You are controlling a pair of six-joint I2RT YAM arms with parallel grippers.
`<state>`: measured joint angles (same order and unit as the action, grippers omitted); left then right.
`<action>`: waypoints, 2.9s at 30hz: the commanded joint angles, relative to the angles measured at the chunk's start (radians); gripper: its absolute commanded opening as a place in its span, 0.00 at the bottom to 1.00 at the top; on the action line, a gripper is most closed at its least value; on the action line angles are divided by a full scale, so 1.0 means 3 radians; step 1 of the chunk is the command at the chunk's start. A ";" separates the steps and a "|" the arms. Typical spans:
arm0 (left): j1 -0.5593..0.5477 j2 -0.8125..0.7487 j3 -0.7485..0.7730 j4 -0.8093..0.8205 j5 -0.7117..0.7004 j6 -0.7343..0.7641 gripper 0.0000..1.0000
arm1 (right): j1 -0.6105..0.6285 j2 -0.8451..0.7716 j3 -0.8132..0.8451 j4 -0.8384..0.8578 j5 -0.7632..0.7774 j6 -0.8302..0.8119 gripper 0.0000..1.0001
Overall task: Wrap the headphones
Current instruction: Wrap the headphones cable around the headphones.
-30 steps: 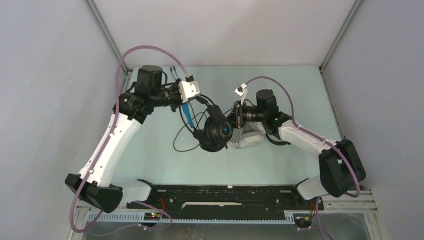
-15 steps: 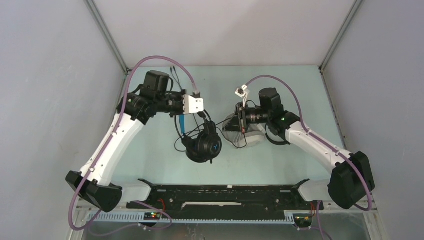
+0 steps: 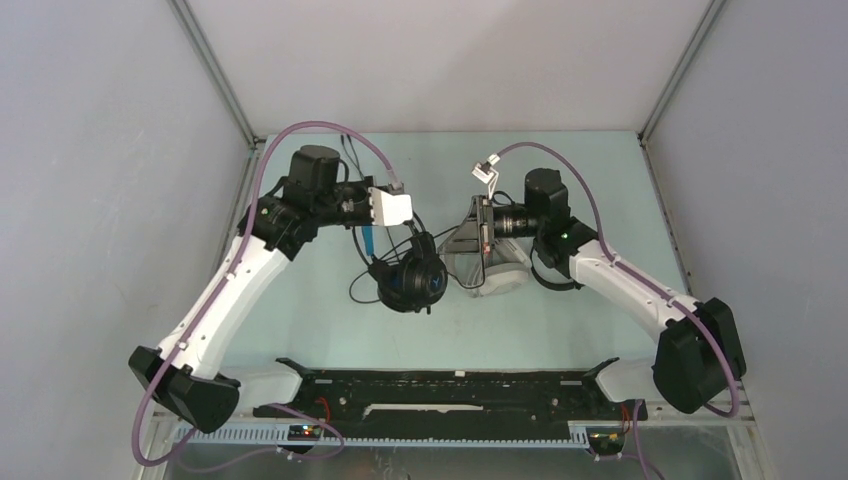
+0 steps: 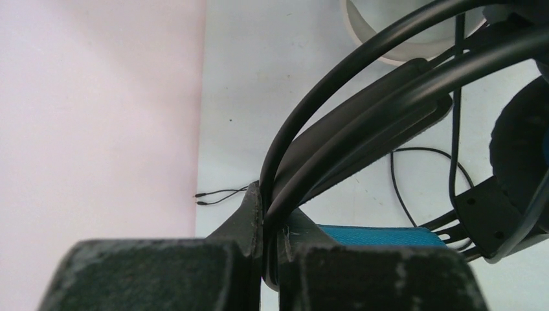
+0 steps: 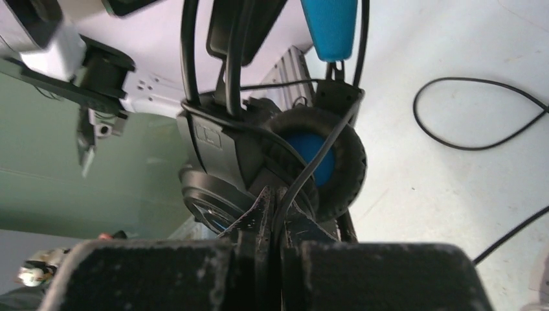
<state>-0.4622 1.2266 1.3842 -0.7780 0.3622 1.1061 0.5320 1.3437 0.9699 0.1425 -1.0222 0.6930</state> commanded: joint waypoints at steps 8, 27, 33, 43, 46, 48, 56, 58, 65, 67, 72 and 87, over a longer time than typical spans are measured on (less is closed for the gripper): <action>0.0037 -0.0233 -0.0357 0.0359 -0.0497 -0.0290 0.00 | -0.0098 0.0008 0.0182 0.1279 -0.0197 0.1078 0.07; 0.0042 -0.0202 -0.0568 0.0732 -0.0501 -0.0970 0.00 | -0.0110 0.0108 0.0178 0.1609 -0.0023 0.1460 0.02; 0.0047 -0.0372 -0.0815 0.1024 -0.0838 -0.1259 0.00 | -0.0143 0.0218 0.0358 0.1272 -0.0021 0.1231 0.04; 0.0047 -0.0420 -0.0932 0.1023 -0.1050 -0.1417 0.00 | -0.0104 0.0566 0.0725 0.1384 -0.0052 0.1364 0.07; 0.0044 -0.0415 -0.0882 0.0968 -0.1127 -0.1473 0.00 | -0.0084 0.0620 0.0850 0.1376 -0.0036 0.1438 0.07; 0.0047 -0.0415 -0.0852 0.0934 -0.1131 -0.1501 0.00 | -0.0072 0.0605 0.0877 0.1329 0.0035 0.1423 0.08; 0.0047 -0.0546 -0.0876 0.0943 -0.0887 -0.1535 0.00 | 0.0010 0.0580 0.1004 0.1017 0.0121 0.1216 0.10; 0.0044 -0.0619 -0.0944 0.1015 -0.0746 -0.1516 0.00 | 0.0006 0.0613 0.1077 0.0919 0.0135 0.1151 0.09; 0.0047 -0.0614 -0.0937 0.1020 -0.0755 -0.1525 0.00 | 0.0040 0.0729 0.1270 0.0790 0.0151 0.1119 0.09; 0.0047 -0.0593 -0.0929 0.1047 -0.0837 -0.1586 0.00 | 0.0075 0.0770 0.1324 0.0740 0.0115 0.1082 0.09; 0.0047 -0.0614 -0.0954 0.1164 -0.1093 -0.1772 0.00 | 0.0158 0.0841 0.1395 0.0598 0.0095 0.1028 0.09; 0.0045 -0.0435 -0.0546 0.0900 -0.1743 -0.2607 0.00 | 0.0431 0.0837 0.1632 0.0322 0.0079 0.0853 0.14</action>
<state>-0.4534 1.1034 1.1397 -0.5133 -0.0593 0.4400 0.6365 1.6047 1.3628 0.2459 -0.9867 0.9958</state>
